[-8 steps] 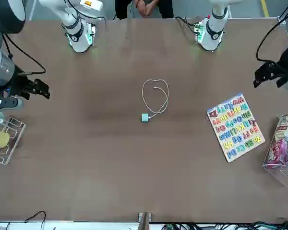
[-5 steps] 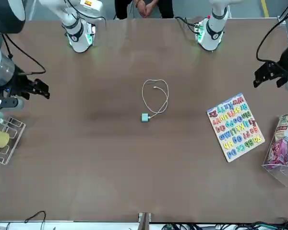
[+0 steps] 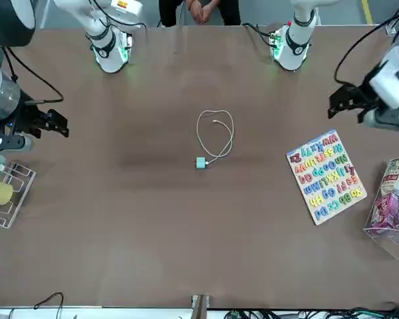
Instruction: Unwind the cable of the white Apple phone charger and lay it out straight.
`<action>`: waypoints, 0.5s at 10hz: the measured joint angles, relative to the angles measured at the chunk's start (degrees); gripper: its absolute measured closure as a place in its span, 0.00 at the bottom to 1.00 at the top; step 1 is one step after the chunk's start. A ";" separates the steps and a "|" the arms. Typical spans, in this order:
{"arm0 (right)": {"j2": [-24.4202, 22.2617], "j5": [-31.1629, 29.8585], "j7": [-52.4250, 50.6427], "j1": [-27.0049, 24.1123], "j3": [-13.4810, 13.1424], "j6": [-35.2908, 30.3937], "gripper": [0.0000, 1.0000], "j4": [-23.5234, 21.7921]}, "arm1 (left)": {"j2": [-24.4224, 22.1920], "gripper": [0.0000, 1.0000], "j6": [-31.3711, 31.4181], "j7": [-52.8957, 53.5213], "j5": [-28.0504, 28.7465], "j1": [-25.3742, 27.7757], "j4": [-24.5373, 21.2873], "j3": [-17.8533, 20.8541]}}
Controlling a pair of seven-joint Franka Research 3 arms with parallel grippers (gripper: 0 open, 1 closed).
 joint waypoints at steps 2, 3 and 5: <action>0.00 0.00 0.00 0.02 0.02 0.01 0.00 0.00 | 4.39 0.00 0.04 -1.26 -0.01 -3.93 -0.55 -1.76; 0.00 0.00 0.00 0.03 0.02 0.01 0.00 0.00 | 6.12 0.00 0.11 -1.40 0.00 -5.92 -1.13 -1.89; 0.00 0.00 0.00 0.03 0.02 0.02 0.00 0.00 | 7.77 0.00 2.83 -0.73 0.00 -8.33 -3.32 -1.93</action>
